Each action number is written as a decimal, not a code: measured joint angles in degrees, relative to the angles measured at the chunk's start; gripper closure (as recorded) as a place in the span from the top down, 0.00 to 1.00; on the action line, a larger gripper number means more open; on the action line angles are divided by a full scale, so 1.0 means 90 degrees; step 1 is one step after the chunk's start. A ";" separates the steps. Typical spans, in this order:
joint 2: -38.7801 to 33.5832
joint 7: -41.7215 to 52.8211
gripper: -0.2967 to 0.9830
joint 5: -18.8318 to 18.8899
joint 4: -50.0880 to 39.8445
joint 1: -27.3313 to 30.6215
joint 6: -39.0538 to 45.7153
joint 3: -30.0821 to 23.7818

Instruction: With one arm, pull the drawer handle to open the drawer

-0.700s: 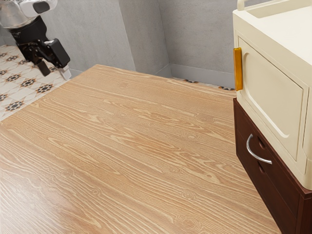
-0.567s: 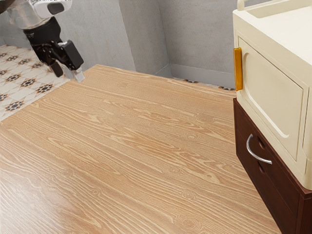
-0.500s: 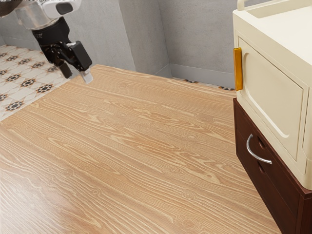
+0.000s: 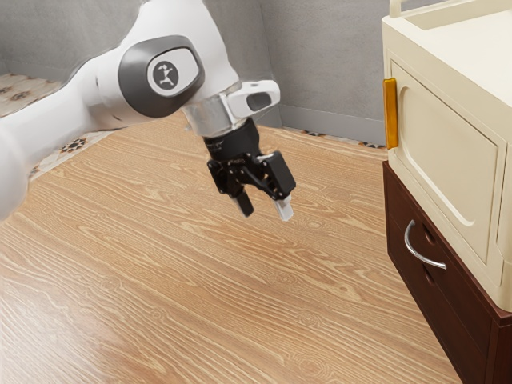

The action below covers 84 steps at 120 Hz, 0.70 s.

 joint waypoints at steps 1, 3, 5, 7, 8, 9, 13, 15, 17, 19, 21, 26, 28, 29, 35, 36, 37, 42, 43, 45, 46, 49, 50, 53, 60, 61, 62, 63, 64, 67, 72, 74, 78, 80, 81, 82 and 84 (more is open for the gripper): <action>-0.0059 -0.0034 0.74 -0.0009 -0.0100 0.0048 0.0057 -0.0087; -0.0164 -0.0103 0.74 -0.0024 -0.0276 0.0143 0.0166 -0.0250; -0.0260 -0.0173 0.74 -0.0037 -0.0438 0.0226 0.0274 -0.0391; -0.0357 -0.0245 0.74 -0.0050 -0.0596 0.0298 0.0383 -0.0514; -0.0402 -0.0281 0.74 -0.0056 -0.0670 0.0329 0.0436 -0.0569; -0.0450 -0.0319 0.74 -0.0061 -0.0746 0.0358 0.0491 -0.0622; -0.0669 -0.0482 0.74 -0.0081 -0.1082 0.0513 0.0719 -0.0870; -0.0769 -0.0568 0.74 -0.0090 -0.1227 0.0620 0.0831 -0.1021; -0.0840 -0.0652 0.74 -0.0100 -0.1333 0.0701 0.0936 -0.1145; -0.0887 -0.0735 0.74 -0.0124 -0.1413 0.0752 0.1040 -0.1237; -0.0914 -0.0823 0.74 -0.0173 -0.1475 0.0778 0.1139 -0.1303; -0.0941 -0.1057 0.74 -0.0295 -0.1569 0.0779 0.1378 -0.1408; -0.0945 -0.1151 0.74 -0.0333 -0.1595 0.0763 0.1475 -0.1434; -0.0946 -0.1199 0.74 -0.0351 -0.1608 0.0753 0.1527 -0.1444; -0.0949 -0.1479 0.74 -0.0427 -0.1686 0.0663 0.1836 -0.1481; -0.0950 -0.1527 0.74 -0.0436 -0.1700 0.0645 0.1887 -0.1485; -0.0951 -0.1577 0.74 -0.0443 -0.1713 0.0628 0.1937 -0.1488; -0.0958 -0.1830 0.74 -0.0469 -0.1763 0.0537 0.2159 -0.1497; -0.0958 -0.1883 0.74 -0.0473 -0.1770 0.0519 0.2198 -0.1499; -0.0958 -0.1991 0.74 -0.0481 -0.1781 0.0485 0.2275 -0.1502; -0.0958 -0.2045 0.74 -0.0484 -0.1786 0.0469 0.2313 -0.1504; -0.0953 -0.2206 0.74 -0.0493 -0.1804 0.0421 0.2426 -0.1510; -0.0950 -0.2259 0.74 -0.0495 -0.1815 0.0406 0.2464 -0.1512; -0.0946 -0.2416 0.74 -0.0502 -0.1878 0.0365 0.2590 -0.1522; -0.0952 -0.2762 0.74 -0.0515 -0.2050 0.0273 0.2874 -0.1537; -0.0963 -0.2812 0.74 -0.0517 -0.2083 0.0261 0.2908 -0.1538; -0.0972 -0.2862 0.74 -0.0518 -0.2112 0.0249 0.2941 -0.1539; -0.0989 -0.2912 0.74 -0.0520 -0.2147 0.0243 0.2973 -0.1545; -0.1003 -0.2961 0.74 -0.0521 -0.2177 0.0237 0.3003 -0.1551; -0.1075 -0.3108 0.73 -0.0525 -0.2288 0.0252 0.3086 -0.1592; -0.1206 -0.3339 0.73 -0.0533 -0.2462 0.0307 0.3207 -0.1649; -0.1247 -0.3427 0.73 -0.0539 -0.2512 0.0344 0.3249 -0.1663; -0.1333 -0.3604 0.72 -0.0551 -0.2620 0.0513 0.3323 -0.1728; -0.1380 -0.3695 0.72 -0.0556 -0.2666 0.0644 0.3356 -0.1786; -0.1404 -0.3742 0.72 -0.0558 -0.2686 0.0709 0.3371 -0.1812; -0.1426 -0.3787 0.72 -0.0560 -0.2703 0.0769 0.3386 -0.1834; -0.1464 -0.3877 0.72 -0.0564 -0.2731 0.0879 0.3414 -0.1869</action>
